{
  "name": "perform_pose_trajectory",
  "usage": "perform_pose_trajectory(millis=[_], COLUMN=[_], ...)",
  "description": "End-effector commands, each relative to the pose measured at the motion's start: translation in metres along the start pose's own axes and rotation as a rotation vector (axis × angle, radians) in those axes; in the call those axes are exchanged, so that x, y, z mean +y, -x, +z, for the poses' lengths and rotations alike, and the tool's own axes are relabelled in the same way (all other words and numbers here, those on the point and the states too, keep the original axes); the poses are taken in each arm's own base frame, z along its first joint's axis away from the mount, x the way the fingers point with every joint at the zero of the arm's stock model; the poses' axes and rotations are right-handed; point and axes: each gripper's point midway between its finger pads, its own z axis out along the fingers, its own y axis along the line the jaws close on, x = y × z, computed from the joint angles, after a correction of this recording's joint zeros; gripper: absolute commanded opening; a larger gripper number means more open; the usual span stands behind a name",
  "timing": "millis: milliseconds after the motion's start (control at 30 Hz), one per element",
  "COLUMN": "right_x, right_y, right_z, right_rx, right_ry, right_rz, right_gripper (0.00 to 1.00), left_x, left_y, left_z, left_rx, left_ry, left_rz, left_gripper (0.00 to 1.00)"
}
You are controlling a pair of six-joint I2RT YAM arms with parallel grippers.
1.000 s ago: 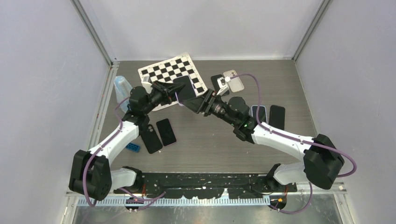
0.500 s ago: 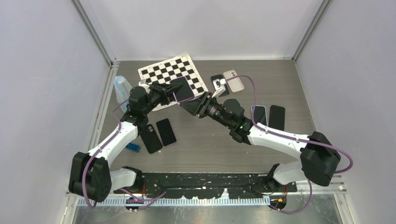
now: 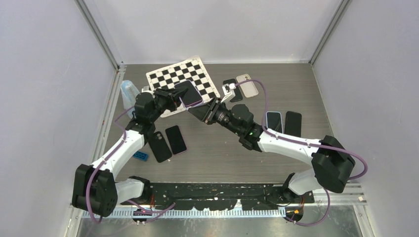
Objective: Take the phone out of the phone case
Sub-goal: Remove the phone case from the phone.
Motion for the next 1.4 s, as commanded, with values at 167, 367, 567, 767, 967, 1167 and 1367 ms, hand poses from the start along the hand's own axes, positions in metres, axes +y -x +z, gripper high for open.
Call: perform_pose_trajectory(millis=[167,367,567,767,967,1167,1367], right_x=[-0.084,-0.08,-0.092,-0.088,-0.088,-0.071,-0.035], right_y=[-0.014,0.019,0.044,0.044,0.041,0.038,0.036], right_z=[-0.006,-0.017,-0.025,-0.017,-0.005,0.003,0.002], right_rx=[0.027,-0.024,-0.045,-0.023,0.003,0.035,0.081], right_ry=[-0.285,-0.257,-0.275,-0.274,-0.274,-0.16,0.044], right_rz=[-0.011,0.085,0.199,0.263,0.286,0.298,0.25], right_gripper=[0.25,0.39,0.49,0.5,0.49,0.48,0.46], left_x=[-0.072,-0.071,-0.077,-0.083,-0.081,-0.069,-0.06], left_y=[-0.047,-0.047,-0.058,-0.071,-0.086,-0.094,-0.096], left_z=[-0.028,-0.029,-0.029,-0.031,-0.03,-0.022,-0.017], left_rx=[0.181,0.186,0.249,0.3,0.354,0.383,0.41], left_ry=[-0.238,-0.253,-0.276,-0.294,-0.295,-0.277,-0.273], left_rz=[0.026,0.04,0.083,0.148,0.202,0.228,0.267], left_gripper=[0.0,0.0,0.0,0.0,0.0,0.0,0.0])
